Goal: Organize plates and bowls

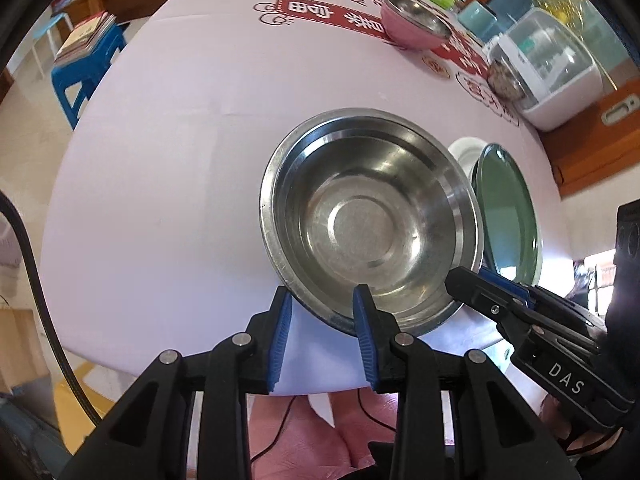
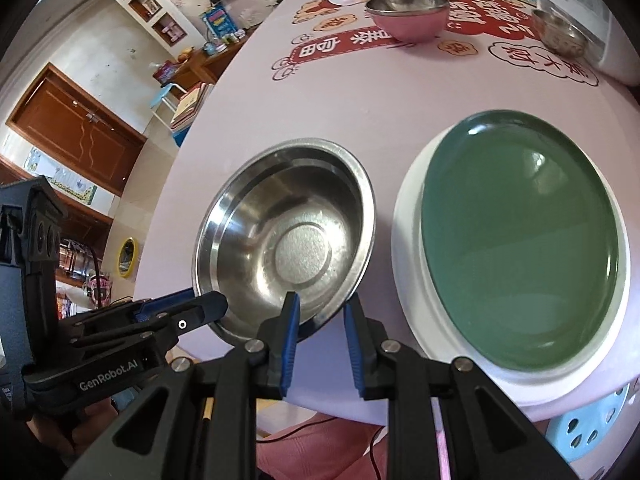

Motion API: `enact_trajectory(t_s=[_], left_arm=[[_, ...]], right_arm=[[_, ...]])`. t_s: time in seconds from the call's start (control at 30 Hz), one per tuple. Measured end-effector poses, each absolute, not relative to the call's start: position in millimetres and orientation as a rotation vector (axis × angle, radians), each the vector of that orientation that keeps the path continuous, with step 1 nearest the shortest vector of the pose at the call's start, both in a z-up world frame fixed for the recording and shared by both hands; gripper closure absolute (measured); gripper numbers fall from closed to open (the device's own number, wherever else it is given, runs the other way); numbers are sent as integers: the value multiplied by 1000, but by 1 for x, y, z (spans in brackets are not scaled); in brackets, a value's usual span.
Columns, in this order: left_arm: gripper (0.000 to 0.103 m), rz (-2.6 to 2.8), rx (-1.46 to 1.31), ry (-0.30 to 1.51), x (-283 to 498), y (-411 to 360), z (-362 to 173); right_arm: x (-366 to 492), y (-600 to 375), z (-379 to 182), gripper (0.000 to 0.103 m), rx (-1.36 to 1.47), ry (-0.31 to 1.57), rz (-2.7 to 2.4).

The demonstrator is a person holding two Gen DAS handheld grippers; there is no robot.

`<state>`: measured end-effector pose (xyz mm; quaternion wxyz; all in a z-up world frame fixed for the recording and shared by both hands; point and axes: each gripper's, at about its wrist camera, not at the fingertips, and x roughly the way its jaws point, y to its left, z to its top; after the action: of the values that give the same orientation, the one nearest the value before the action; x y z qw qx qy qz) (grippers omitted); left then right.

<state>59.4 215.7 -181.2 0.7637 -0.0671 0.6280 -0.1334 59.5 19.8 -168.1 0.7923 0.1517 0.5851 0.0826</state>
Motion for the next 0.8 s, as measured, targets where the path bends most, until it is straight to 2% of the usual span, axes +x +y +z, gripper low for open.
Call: enact_trajectory(t_s=[0.17, 0.23, 0.33, 0.5, 0.57, 0.63, 0.8], left_arm=[[72, -317, -132, 1378, 63, 215, -183], [72, -324, -120, 1382, 64, 217, -183], [69, -331, -108, 1378, 66, 218, -179], [54, -357, -94, 1362, 67, 222, -170], [53, -362, -97, 1357, 67, 224, -163], [44, -365, -101, 1351, 67, 227, -156], [39, -373, -123, 1339, 71, 231, -137]], right_arm=[[58, 22, -167, 77, 320, 1263, 172], [58, 22, -164, 72, 322, 1257, 173], [56, 20, -159, 59, 313, 1245, 163], [57, 8, -147, 51, 329, 1205, 167], [60, 2, -144, 50, 334, 1205, 159], [63, -6, -142, 49, 339, 1201, 159], [70, -26, -136, 44, 379, 1194, 139]])
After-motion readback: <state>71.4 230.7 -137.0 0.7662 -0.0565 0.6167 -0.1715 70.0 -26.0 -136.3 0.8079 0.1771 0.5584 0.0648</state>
